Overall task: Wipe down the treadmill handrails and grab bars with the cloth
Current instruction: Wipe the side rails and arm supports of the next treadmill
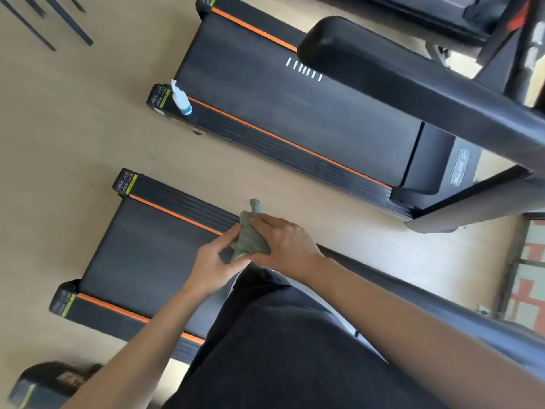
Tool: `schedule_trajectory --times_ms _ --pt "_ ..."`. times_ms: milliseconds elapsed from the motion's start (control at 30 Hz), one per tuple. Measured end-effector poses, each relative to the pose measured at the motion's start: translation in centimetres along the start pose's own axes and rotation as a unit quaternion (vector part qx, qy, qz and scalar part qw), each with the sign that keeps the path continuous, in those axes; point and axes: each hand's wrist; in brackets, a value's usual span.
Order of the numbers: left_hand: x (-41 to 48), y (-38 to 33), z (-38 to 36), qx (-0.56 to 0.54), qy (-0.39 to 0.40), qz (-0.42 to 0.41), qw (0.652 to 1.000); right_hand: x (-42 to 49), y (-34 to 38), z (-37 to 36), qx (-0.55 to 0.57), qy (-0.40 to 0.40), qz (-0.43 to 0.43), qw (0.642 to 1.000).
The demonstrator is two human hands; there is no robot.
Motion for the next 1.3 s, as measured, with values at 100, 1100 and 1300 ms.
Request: schedule_trajectory --times_ms 100,1100,1300 --pt "-0.6 0.1 -0.6 -0.018 -0.035 -0.004 0.999 -1.7 -0.9 -1.3 -0.019 -0.086 0.016 0.996" --pt "0.6 -8.8 -19.6 0.464 0.101 -0.416 0.776 -24.4 -13.4 -10.6 0.014 -0.505 -0.282 0.815" --pt "0.7 -10.7 -26.7 0.465 0.188 -0.458 0.735 -28.6 -15.6 -10.8 0.073 -0.528 -0.406 0.743"
Point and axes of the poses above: each hand's wrist, its own x-axis towards the middle knuckle, its own z-axis out of the back of the hand, y = z × x, and after that the axes turned 2 degrees about -z, right-handed
